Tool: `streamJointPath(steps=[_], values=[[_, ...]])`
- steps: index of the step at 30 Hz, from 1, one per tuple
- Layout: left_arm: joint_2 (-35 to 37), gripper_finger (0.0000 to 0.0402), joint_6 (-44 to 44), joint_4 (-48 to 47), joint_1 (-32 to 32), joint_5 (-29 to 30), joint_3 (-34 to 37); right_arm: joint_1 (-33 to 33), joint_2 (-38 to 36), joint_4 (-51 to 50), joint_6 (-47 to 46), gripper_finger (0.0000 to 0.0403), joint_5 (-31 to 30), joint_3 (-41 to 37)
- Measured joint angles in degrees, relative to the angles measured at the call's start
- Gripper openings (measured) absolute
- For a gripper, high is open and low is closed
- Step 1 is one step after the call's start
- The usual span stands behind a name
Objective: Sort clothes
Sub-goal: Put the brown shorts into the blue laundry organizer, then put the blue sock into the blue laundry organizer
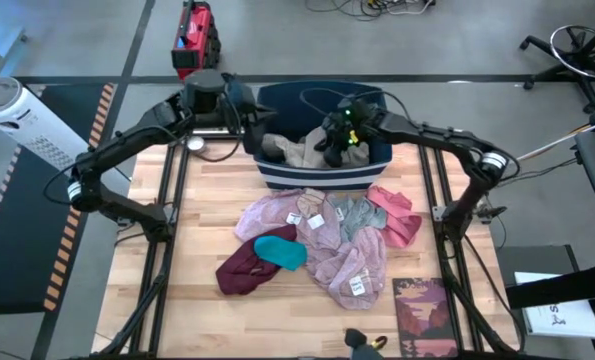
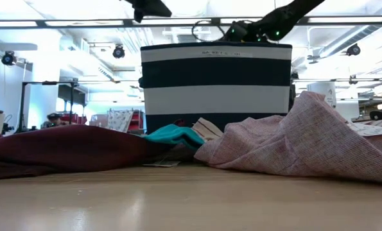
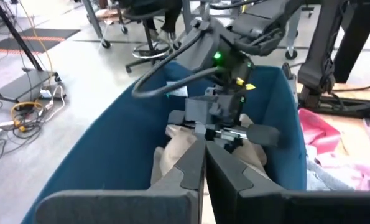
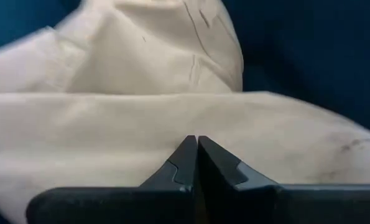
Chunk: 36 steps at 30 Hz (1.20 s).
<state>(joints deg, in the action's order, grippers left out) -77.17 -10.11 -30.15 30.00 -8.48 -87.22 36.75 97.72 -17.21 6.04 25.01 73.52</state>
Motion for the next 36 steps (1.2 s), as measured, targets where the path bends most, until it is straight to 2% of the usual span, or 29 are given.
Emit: streamJointPath(steps=[10, 16, 29, 36], values=[[0.2, 0.0, -1.4, -1.3, -0.2, 0.0, 0.1, 0.2, 7.1, -1.5, 0.0, 0.0, -1.1, 0.0], [0.5, 0.0, -2.2, -0.5, -0.2, 0.0, 0.2, 0.3, 8.1, -1.4, -0.7, 0.0, -2.5, 0.0], [0.5, 0.0, -0.9, 3.9, -2.5, 0.0, 1.2, 0.4, -0.2, -0.5, 1.3, 0.0, -3.2, 0.1], [1.7, 0.0, -0.5, 10.2, -4.4, -0.2, 5.1, 0.1, -7.3, -0.3, 2.9, 0.0, -3.2, 0.1]])
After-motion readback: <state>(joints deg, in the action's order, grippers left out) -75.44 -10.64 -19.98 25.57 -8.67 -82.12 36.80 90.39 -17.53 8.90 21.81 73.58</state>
